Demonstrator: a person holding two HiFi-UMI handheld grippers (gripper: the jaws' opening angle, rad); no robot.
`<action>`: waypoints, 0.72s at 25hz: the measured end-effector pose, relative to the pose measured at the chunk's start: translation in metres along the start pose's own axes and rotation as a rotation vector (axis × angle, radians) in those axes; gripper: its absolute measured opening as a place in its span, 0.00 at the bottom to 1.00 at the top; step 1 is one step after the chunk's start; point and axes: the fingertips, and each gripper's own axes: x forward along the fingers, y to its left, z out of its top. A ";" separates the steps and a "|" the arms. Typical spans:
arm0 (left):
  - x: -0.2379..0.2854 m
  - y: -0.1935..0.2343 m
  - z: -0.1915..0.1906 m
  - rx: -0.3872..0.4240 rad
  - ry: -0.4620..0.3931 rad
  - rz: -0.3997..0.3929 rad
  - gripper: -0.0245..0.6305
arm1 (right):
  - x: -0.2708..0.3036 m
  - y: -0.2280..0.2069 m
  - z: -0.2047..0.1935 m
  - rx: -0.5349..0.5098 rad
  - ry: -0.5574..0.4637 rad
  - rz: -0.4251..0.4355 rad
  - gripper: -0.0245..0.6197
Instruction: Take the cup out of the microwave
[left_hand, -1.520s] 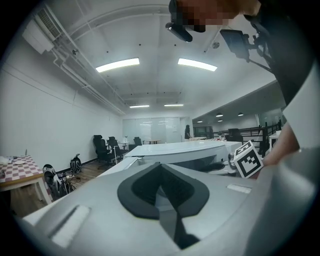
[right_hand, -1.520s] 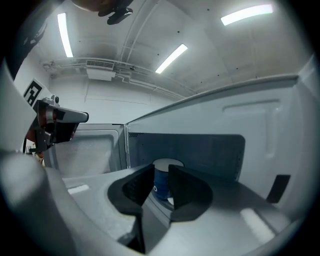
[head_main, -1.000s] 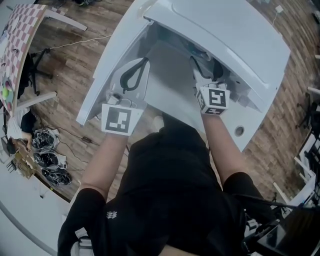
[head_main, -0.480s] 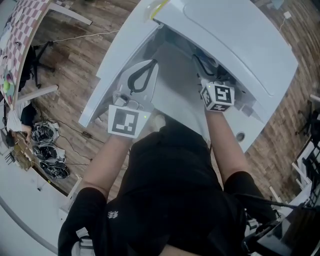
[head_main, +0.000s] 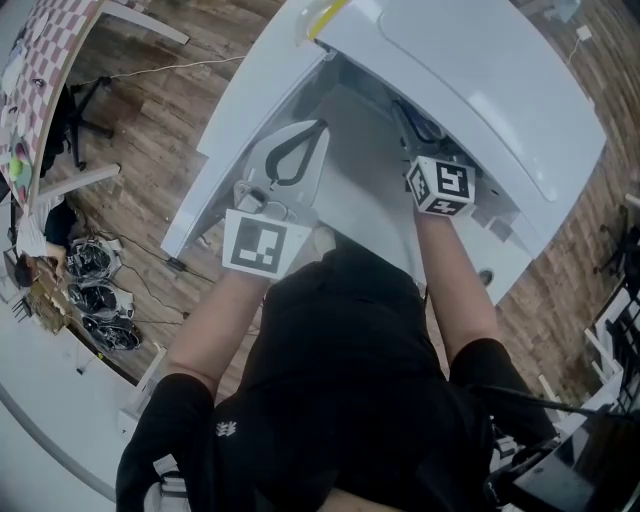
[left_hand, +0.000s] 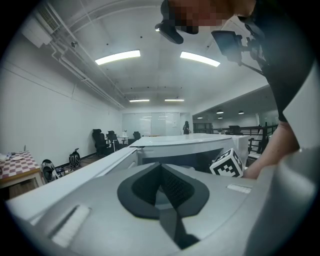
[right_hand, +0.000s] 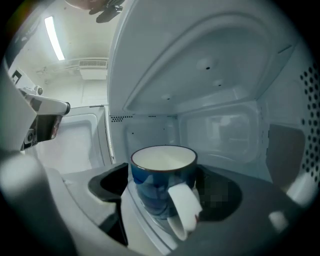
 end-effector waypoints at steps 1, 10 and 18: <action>0.000 0.001 0.000 0.000 -0.001 0.001 0.04 | 0.002 0.000 -0.001 -0.002 0.002 -0.002 0.68; 0.002 0.004 -0.005 0.010 0.022 0.003 0.04 | 0.011 -0.002 -0.007 -0.037 0.008 -0.012 0.68; 0.000 0.005 -0.011 0.010 0.040 0.007 0.04 | 0.014 -0.004 -0.007 -0.062 0.017 -0.031 0.65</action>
